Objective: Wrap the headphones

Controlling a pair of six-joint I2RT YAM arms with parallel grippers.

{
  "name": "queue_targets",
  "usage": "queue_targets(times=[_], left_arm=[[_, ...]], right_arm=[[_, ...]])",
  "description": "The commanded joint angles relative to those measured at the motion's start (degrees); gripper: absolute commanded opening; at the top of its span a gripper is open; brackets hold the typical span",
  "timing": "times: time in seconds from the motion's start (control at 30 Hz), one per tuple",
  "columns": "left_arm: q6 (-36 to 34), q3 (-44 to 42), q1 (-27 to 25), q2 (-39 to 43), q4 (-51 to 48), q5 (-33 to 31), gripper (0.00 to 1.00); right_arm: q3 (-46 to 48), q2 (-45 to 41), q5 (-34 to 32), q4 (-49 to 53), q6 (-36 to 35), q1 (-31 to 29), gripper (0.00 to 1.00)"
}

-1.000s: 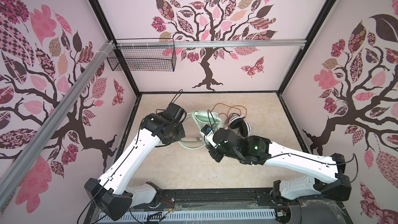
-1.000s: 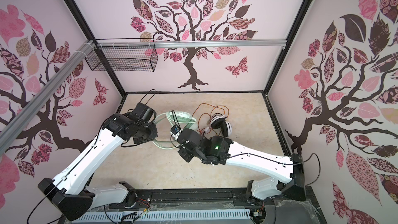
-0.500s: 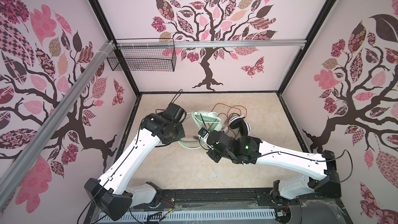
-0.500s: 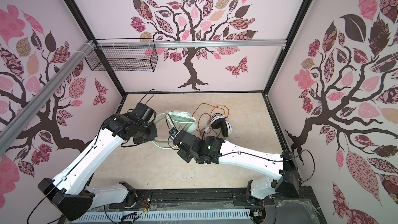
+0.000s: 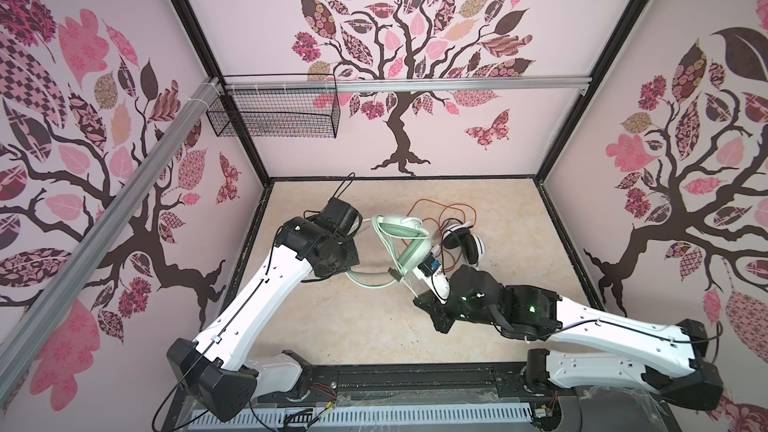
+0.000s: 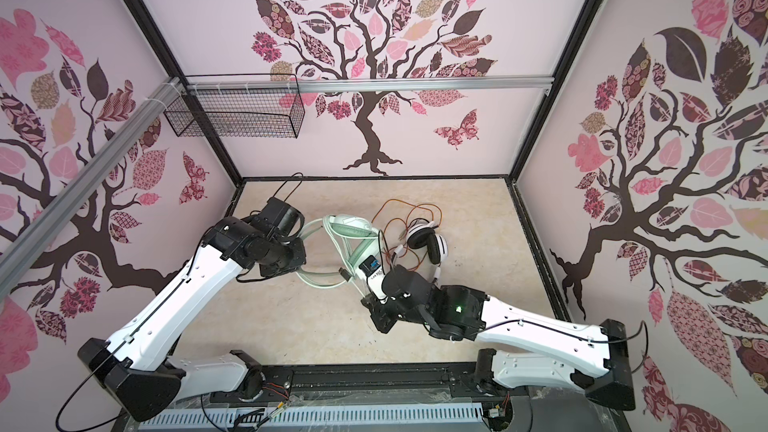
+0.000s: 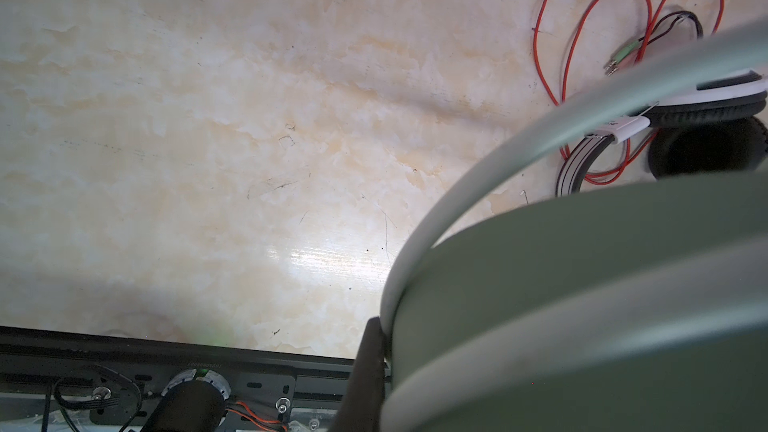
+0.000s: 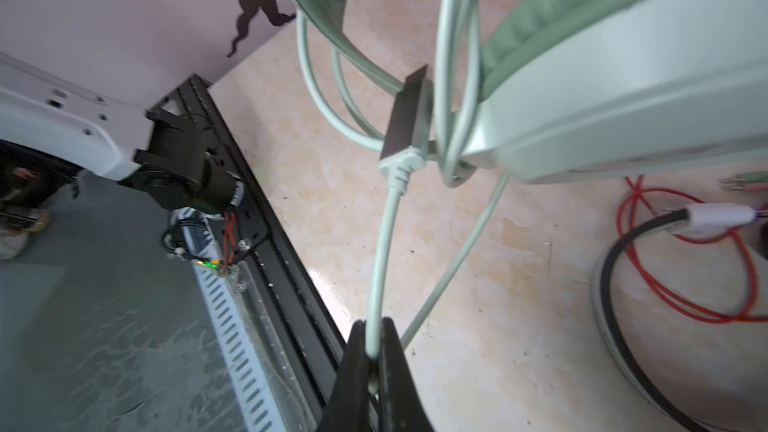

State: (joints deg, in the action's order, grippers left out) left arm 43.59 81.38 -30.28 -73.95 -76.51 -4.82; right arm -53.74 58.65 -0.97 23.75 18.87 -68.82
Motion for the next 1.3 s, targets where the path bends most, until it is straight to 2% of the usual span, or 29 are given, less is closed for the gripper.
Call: queue_targets(times=[0.0, 0.23, 0.37, 0.6, 0.77, 1.0, 1.27], left_arm=[[1.7, 3.6, 0.3, 0.7, 4.3, 2.0, 0.00], [2.8, 4.6, 0.2, 1.3, 4.8, 5.7, 0.00], [2.5, 4.7, 0.2, 0.9, 4.2, 3.8, 0.00], [2.6, 0.4, 0.3, 0.3, 5.9, 2.8, 0.00], [2.5, -2.2, -0.8, 0.2, 6.1, -0.1, 0.00], [3.3, -3.1, -7.1, -0.2, 4.4, -6.4, 0.00], [4.8, -7.2, -8.6, 3.0, 5.7, -3.9, 0.00]], right_arm=[[1.3, 0.7, 8.8, -8.0, 4.4, 0.0, 0.00], [0.3, 3.6, 14.9, -12.9, 5.9, -0.1, 0.00], [-0.8, 3.2, 15.0, -14.0, 5.4, -1.1, 0.00], [-9.1, 3.0, 13.3, -9.1, 3.2, -1.2, 0.00], [-15.8, 3.5, 8.6, -4.0, 0.5, -1.3, 0.00], [-23.0, 8.2, -2.0, 3.0, -3.7, -1.2, 0.00], [-22.3, 11.4, -13.4, 0.9, -4.5, -1.2, 0.00]])
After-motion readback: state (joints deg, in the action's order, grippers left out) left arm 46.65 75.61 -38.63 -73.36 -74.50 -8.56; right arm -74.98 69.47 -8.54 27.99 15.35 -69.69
